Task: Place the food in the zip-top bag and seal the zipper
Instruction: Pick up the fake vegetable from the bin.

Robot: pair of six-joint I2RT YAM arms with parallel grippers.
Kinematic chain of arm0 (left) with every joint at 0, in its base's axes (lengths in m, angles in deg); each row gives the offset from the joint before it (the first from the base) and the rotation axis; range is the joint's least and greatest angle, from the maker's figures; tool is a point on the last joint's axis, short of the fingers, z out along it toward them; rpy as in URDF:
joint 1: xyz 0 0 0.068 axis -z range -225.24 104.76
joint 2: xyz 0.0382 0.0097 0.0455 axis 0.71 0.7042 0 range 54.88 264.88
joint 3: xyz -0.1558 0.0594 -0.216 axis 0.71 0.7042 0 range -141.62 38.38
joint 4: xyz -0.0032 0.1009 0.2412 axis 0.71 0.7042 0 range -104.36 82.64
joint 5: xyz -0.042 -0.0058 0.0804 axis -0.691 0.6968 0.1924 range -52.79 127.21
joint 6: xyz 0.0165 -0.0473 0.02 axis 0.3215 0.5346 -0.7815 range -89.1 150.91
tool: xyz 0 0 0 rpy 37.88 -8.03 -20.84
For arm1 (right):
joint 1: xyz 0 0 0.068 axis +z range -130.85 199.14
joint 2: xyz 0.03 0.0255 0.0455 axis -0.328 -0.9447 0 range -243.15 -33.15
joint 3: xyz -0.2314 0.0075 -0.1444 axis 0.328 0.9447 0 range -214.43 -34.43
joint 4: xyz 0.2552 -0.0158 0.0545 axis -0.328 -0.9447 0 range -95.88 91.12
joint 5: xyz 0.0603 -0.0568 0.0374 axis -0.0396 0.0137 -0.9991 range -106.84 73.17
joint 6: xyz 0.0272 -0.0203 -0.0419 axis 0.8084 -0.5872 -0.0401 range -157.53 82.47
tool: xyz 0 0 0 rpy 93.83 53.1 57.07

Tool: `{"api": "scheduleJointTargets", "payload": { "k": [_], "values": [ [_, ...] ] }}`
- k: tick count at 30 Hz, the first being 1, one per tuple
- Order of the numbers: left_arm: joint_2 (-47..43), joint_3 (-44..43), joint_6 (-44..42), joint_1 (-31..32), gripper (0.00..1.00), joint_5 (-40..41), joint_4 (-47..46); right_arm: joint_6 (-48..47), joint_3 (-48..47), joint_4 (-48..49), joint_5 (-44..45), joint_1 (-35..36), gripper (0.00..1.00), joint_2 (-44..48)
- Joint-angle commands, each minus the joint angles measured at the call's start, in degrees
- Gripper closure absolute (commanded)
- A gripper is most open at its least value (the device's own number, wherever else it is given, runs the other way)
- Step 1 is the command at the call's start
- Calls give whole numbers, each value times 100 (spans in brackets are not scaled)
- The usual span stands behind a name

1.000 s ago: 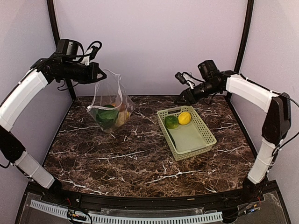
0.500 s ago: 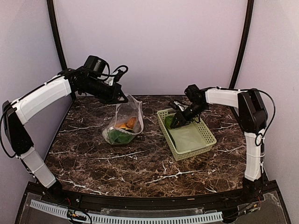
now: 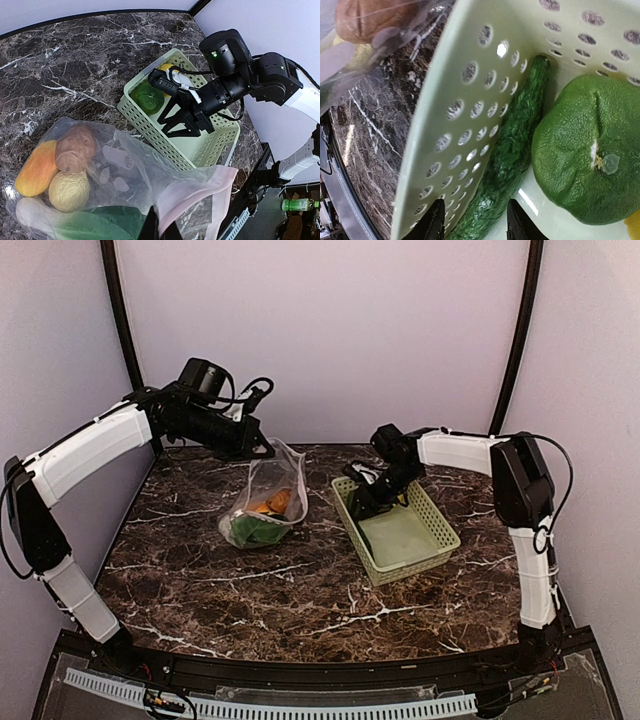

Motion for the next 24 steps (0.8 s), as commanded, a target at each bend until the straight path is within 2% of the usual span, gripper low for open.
{"api": "scheduleJointTargets", "payload": {
  "k": [1,10,14,18,24],
  "values": [
    [-347,120,76,-7,99,91,-49,126,-42,-205,302,108,59,-263],
    [-405,200,170,-7,99,164,-170,118,-133,-248,540,185,64,-581],
    [-409,219,233,-7,99,186,-259,117,-218,-279,595,195,73,-613],
    [-389,259,351,-7,99,200,-436,81,-86,-287,606,155,84,-195],
    [-343,284,619,-7,99,248,-847,-72,257,-331,309,-60,90,894]
  ]
}}
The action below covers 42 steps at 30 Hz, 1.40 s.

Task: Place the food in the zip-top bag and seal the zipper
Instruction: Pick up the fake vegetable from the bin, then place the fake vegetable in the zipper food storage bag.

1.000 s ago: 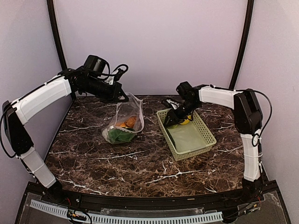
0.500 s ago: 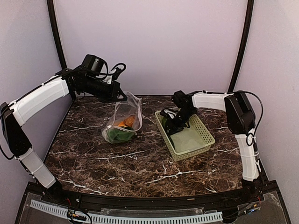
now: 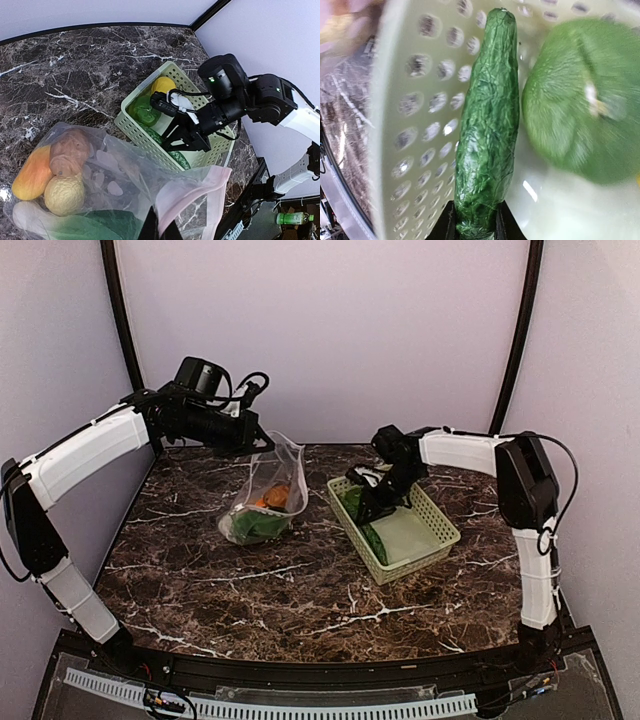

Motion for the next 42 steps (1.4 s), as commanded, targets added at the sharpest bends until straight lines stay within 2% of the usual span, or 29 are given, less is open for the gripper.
{"api": "scheduleJointTargets", "payload": {
  "k": [1,6,10,15,19,23,32,42],
  "values": [
    [-192,107,280,-7,99,127,-490,-237,158,-92,-248,-177,90,1092],
    [-197,330,517,-7,99,247,-971,-386,-83,-198,-1003,-426,94,1628],
    [-211,538,826,-7,99,383,-1365,-623,-370,115,-1480,-540,99,1918],
    [-171,743,1399,-7,99,366,-1956,-490,-132,1507,-2005,-534,99,2572],
    [-115,763,1643,-7,99,364,-2238,128,409,2963,-2550,-498,99,3024],
    [-57,772,1872,-7,99,427,-2413,694,349,3666,-2914,-378,99,2860],
    [21,720,2186,-7,99,422,-2598,1827,-97,5190,-3079,-11,99,2141],
    [-56,745,2283,-7,99,423,-2605,2123,-857,5594,-2913,346,99,1235]
  ]
}}
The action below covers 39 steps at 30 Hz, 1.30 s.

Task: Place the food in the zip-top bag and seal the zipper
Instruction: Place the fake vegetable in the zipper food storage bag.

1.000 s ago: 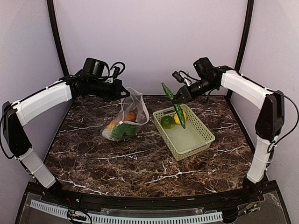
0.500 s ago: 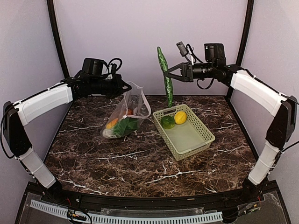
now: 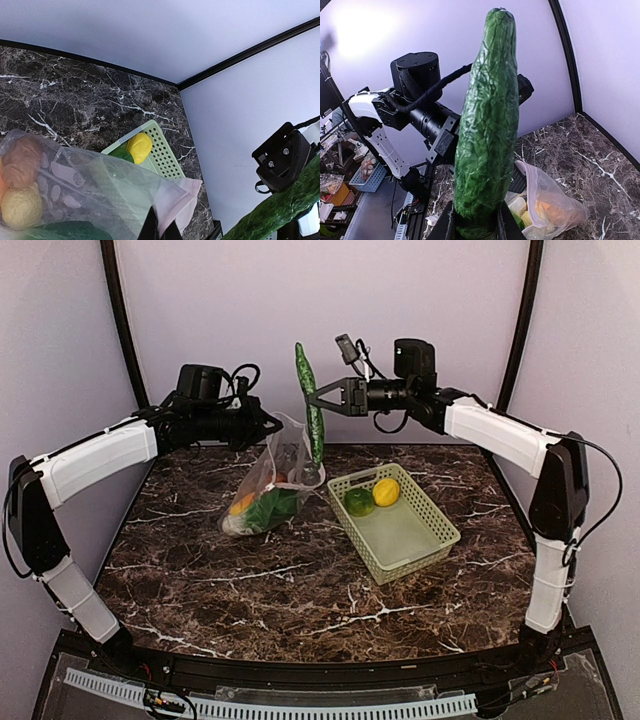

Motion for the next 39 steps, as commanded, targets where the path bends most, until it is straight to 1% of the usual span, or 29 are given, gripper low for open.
{"api": "scheduleJointTargets", "payload": {
  "k": [1,6,10,11,14,17,21,24,27,29,31,32,33,35,36,39],
  "values": [
    [-141,37,79,-4,99,-14,-233,142,-395,468,-3,133,98,-294],
    [-200,45,37,-5,99,73,-207,211,-571,286,-64,149,96,-420],
    [-199,30,-154,-4,99,175,-148,87,-591,-516,-38,130,95,-166],
    [-193,34,-234,-4,99,189,-138,53,-398,-530,-2,129,95,-4],
    [-196,102,-252,-4,99,169,-195,29,463,61,73,138,97,488],
    [-198,235,-152,-4,99,106,-383,-11,531,143,160,141,98,463],
    [-190,258,-40,-4,99,73,-473,8,285,270,265,156,98,196],
    [-223,257,2,-4,99,78,-459,-94,-15,278,500,208,98,-60],
    [-277,257,46,-4,99,80,-443,-304,-393,180,912,315,94,-442],
    [-305,234,59,-4,99,106,-415,-509,-717,22,1194,427,87,-719],
    [-340,216,49,-4,99,160,-381,-738,-998,-167,1466,551,72,-902],
    [-373,221,45,-4,99,199,-365,-754,-1074,-192,1461,598,64,-949],
    [-390,233,20,-4,99,227,-355,-719,-1092,-195,1391,619,60,-956],
    [-440,272,6,-4,99,290,-343,-629,-962,-196,1213,635,54,-874],
    [-470,287,-1,-4,99,308,-338,-625,-865,-196,1173,631,49,-784],
    [-511,345,-87,-4,99,350,-294,-720,-474,-369,1175,623,30,-386]
  ]
}}
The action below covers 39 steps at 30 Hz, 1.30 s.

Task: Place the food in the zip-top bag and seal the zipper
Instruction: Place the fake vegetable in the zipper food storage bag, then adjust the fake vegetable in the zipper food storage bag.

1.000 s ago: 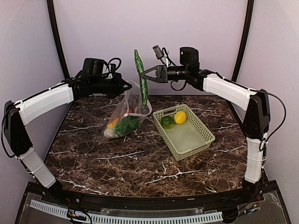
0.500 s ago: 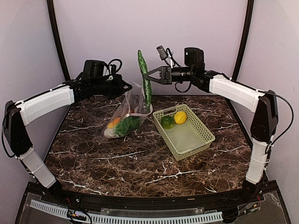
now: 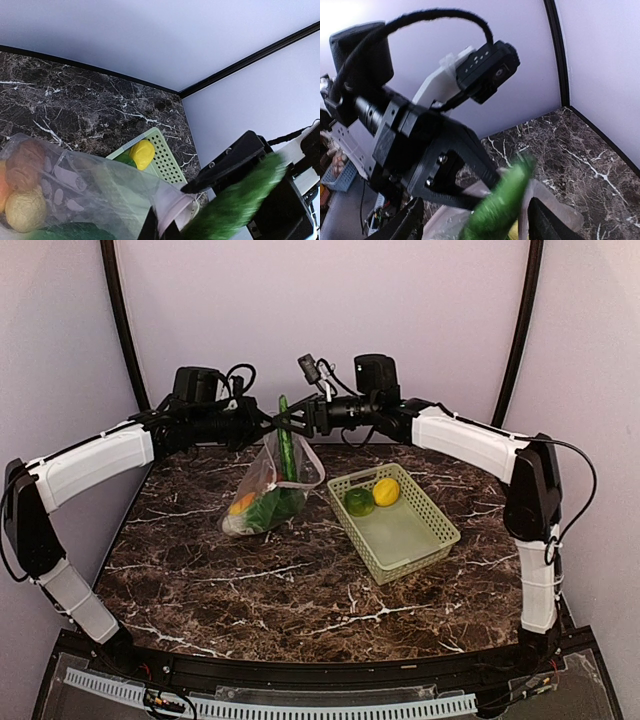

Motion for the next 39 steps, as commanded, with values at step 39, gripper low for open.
{"api": "scheduleJointTargets", "payload": {
  "k": [39],
  "values": [
    [-143,256,-142,-13,99,-583,-94,-609,-1755,-1643,-1590,-435,50,-676]
  ]
}}
